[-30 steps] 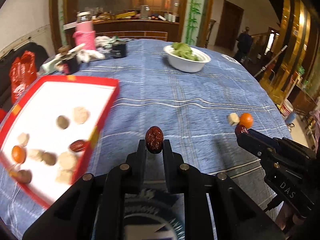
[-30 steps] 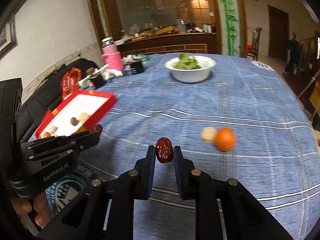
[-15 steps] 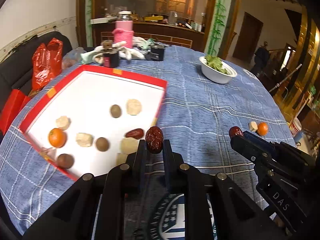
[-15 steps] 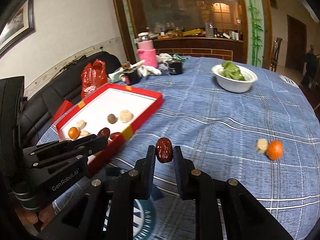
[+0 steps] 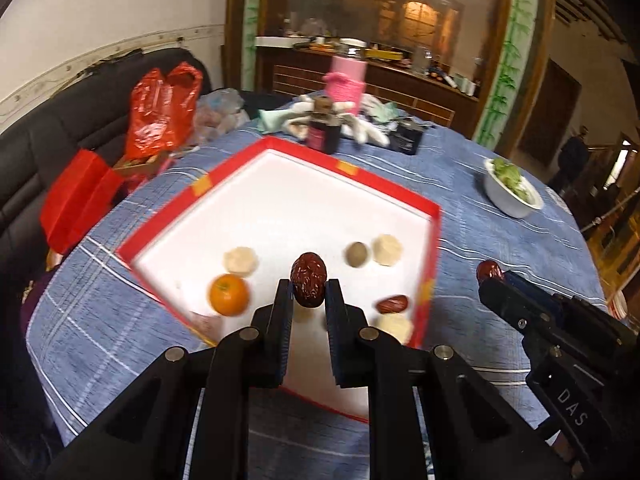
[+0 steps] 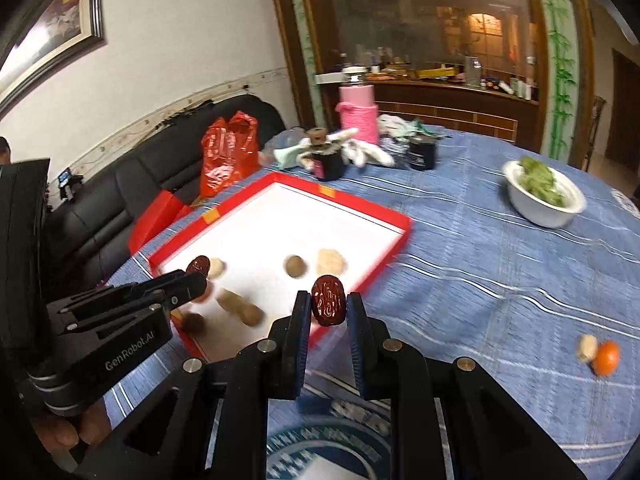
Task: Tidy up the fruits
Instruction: 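Carry both red dates over the tray, then open both grippers to drop the red dates into the tray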
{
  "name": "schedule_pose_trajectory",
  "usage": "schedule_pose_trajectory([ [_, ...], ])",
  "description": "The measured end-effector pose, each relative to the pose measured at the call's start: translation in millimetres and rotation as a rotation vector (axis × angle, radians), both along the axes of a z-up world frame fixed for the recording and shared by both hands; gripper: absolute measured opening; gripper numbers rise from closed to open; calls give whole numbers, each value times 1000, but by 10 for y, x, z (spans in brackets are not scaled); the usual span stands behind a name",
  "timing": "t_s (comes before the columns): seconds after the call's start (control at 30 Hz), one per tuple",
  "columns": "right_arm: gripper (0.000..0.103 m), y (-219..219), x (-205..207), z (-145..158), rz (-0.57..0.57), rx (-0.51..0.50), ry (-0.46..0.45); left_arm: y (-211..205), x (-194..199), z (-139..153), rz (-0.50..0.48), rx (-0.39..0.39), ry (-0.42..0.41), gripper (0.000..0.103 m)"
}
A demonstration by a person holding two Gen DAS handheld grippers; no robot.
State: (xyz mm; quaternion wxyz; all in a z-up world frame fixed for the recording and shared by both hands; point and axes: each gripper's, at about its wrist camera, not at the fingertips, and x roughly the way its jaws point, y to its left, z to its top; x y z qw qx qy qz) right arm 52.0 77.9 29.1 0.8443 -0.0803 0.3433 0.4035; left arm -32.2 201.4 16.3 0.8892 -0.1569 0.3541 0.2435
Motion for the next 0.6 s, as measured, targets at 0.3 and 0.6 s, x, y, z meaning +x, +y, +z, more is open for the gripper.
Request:
schedule_pose_trajectory([
  [0.3, 18, 518, 30, -124, 60, -16, 25, 217, 57, -125, 45, 13, 48, 14],
  [0.6, 18, 721, 214, -321, 65, -56, 64, 273, 155, -197, 58, 13, 82, 14],
])
